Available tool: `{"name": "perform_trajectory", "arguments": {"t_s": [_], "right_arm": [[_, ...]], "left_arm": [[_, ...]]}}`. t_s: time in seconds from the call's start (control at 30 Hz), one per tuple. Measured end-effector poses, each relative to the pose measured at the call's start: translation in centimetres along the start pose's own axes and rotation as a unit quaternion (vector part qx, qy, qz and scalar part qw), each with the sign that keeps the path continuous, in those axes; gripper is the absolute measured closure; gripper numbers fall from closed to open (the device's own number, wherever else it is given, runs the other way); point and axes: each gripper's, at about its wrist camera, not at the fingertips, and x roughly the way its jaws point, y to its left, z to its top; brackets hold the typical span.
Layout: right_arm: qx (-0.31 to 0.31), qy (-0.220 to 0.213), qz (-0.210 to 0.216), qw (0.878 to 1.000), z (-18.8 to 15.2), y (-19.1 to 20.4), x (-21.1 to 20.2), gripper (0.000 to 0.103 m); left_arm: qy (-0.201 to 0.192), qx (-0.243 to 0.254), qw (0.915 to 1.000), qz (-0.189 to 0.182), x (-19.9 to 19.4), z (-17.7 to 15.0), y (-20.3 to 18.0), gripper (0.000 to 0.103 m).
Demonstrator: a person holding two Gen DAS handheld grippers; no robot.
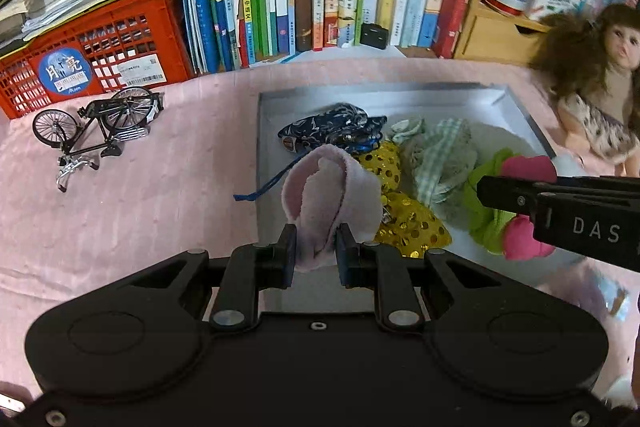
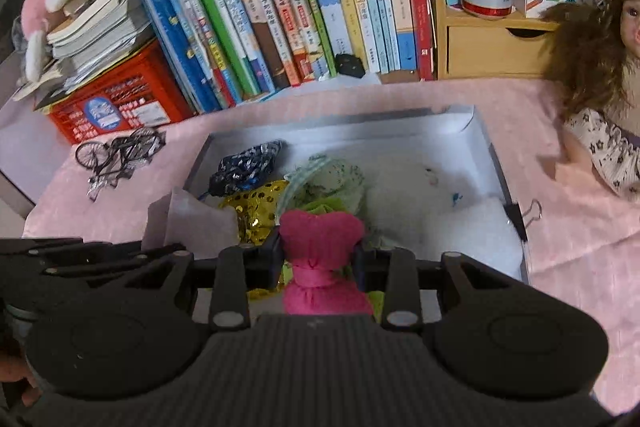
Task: Organize soft objects
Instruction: 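Carry the pink sock and the pink-green plush over the white tray, then open the left gripper dropping the pink sock while the right gripper releases the pink-green plush into the tray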
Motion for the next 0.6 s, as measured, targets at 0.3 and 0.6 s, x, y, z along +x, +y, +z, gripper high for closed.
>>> {"name": "perform_trajectory", "arguments": {"t_s": [0.3, 0.6], "right_arm": [[-0.016, -0.015, -0.027, 0.999, 0.3, 0.7, 1.5, 0.064], [-0.012, 0.038, -0.046, 0.998, -1.0, 0.3, 3.5, 0.065]], "left_arm": [[0.009, -0.021, 0.9996, -0.015, 1.8, 1.0, 0.1, 0.084], [0.023, -0.015, 0.9995, -0.013, 2.6, 0.1, 0.1, 0.083]]}}
